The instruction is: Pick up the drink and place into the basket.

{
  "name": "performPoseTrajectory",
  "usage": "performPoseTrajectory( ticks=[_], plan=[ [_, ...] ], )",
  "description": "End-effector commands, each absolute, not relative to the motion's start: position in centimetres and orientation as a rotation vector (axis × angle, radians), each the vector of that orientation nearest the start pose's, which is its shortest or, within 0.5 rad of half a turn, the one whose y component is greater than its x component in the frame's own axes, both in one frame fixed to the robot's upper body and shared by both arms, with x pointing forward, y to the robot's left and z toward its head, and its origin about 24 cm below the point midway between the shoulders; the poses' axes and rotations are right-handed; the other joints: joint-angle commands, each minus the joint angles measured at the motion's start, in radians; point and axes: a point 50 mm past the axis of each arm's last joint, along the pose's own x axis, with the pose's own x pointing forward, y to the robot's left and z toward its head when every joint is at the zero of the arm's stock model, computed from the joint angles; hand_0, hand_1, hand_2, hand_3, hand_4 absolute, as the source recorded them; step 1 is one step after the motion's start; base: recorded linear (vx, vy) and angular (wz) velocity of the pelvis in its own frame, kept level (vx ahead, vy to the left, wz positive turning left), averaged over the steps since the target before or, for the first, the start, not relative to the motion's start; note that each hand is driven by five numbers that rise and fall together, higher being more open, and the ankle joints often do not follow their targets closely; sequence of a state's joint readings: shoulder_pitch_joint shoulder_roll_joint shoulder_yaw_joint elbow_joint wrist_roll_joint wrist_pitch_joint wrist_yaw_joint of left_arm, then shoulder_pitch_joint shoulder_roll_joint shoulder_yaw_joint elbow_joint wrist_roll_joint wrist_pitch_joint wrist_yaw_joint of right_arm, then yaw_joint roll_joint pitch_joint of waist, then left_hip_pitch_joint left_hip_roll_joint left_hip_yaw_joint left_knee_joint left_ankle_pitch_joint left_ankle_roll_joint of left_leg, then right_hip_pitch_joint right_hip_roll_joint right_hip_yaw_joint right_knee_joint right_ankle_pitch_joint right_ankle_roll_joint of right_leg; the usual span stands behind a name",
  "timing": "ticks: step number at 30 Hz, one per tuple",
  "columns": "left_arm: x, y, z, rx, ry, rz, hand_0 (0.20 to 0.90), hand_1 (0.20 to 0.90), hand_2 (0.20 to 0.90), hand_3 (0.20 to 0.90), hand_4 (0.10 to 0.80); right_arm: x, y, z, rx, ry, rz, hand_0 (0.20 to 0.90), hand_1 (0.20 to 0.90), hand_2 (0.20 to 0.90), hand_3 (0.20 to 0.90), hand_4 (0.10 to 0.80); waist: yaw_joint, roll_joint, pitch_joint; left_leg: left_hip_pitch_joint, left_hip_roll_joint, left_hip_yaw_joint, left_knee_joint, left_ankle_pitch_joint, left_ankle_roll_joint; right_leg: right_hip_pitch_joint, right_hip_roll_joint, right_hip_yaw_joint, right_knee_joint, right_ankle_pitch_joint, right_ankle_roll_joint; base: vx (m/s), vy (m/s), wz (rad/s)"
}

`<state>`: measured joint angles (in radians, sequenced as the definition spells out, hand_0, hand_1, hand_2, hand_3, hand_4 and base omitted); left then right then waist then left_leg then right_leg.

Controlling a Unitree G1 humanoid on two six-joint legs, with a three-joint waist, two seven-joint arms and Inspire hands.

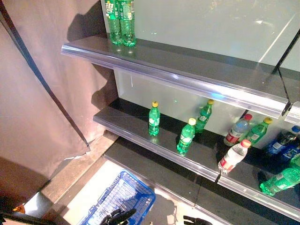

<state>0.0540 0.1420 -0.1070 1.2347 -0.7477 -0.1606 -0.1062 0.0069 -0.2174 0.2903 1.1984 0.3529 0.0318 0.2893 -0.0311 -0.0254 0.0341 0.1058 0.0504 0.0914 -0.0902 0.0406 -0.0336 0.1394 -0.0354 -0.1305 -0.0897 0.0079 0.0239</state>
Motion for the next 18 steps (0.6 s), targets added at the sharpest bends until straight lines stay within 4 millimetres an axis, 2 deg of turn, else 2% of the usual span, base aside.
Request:
performPoseTrajectory(
  ticks=[1,18],
  plan=[
    [10.82,20.17,-15.65,-0.384,0.902,0.274,0.300,0.300,0.300,0.200,0.100,10.60,-18.75,-16.30,0.136,1.202,0.192,0.900,0.900,0.900,0.900,0.800,0.031,0.000,0.009,0.029,0.017,0.034,0.003,-0.077,-0.021,-0.021,-0.061,-0.017,0.002,0.016,0.078,0.000,0.000,0.00],
    [10.73,20.37,-15.63,-0.412,0.883,0.317,0.300,0.300,0.300,0.200,0.100,10.58,-18.72,-16.32,0.122,1.197,0.192,0.900,0.900,0.900,0.900,0.800,0.037,-0.005,0.005,0.031,0.020,0.031,0.003,-0.078,-0.021,-0.014,-0.056,-0.019,0.002,0.011,0.075,0.000,0.000,0.00]
  ],
)
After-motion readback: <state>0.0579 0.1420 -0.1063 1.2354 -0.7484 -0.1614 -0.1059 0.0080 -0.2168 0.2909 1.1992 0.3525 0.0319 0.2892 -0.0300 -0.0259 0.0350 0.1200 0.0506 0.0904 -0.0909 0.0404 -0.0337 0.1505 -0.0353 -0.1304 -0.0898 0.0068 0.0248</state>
